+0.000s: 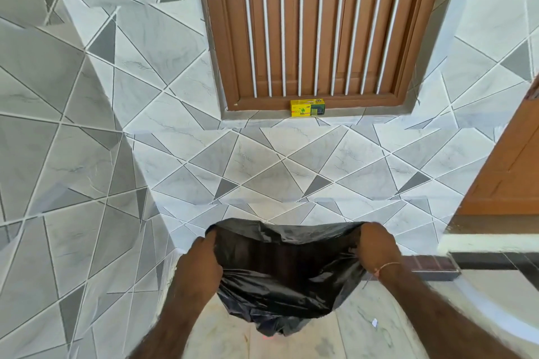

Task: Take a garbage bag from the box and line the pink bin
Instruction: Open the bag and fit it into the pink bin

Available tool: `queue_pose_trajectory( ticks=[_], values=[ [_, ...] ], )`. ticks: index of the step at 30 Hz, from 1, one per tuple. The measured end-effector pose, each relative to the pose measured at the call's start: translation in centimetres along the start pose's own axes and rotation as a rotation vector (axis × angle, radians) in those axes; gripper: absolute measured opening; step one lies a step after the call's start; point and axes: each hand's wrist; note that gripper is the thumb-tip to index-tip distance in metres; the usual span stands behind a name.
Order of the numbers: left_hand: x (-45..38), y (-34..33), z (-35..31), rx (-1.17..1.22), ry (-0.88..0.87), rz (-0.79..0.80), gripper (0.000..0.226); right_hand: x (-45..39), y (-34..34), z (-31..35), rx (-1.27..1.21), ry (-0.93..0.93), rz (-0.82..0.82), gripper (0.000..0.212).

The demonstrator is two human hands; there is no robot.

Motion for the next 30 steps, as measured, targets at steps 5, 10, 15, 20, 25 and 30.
queue_pose_trajectory(
  ticks=[5, 10, 15, 20, 25, 30],
  values=[
    [1.7, -1.7, -0.1, -0.034, -0.121, 0.086, 0.060, 1.6, -0.8, 0.1, -0.041, -0.019, 0.002, 0.030],
    [5.5, -5.7, 0.7, -0.133, -0.196, 0.368, 0.062, 3.3, -5.7, -2.8, 0.024, -0.100, 0.281, 0.042],
    [7.0, -6.3, 0.4, -0.192, -0.098, 0.284, 0.059, 5.2, -7.7, -5.0, 0.078, -0.011, 0.141, 0.043],
    [5.4, -7.3, 0.7, 0.013, -0.034, 0.121, 0.040, 5.9, -7.9, -4.7, 0.112, 0.108, 0.083, 0.055],
    [3.4, -6.4, -0.8, -0.186, -0.156, 0.212, 0.026, 2.8, -7.7, -5.9, 0.169, 0.117, 0.132, 0.026],
    [-1.8, 0.4, -6.2, -0.081, -0.016, 0.061, 0.030, -2.3, -0.2, -3.2, 0.074, 0.127, 0.067, 0.028]
  ],
)
Point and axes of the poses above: each hand's wrist, its own x-axis away from the middle knuckle, its own y-axis out of the back of the hand, z = x × y, and after that the axes turned 15 degrees about -y, right-handed
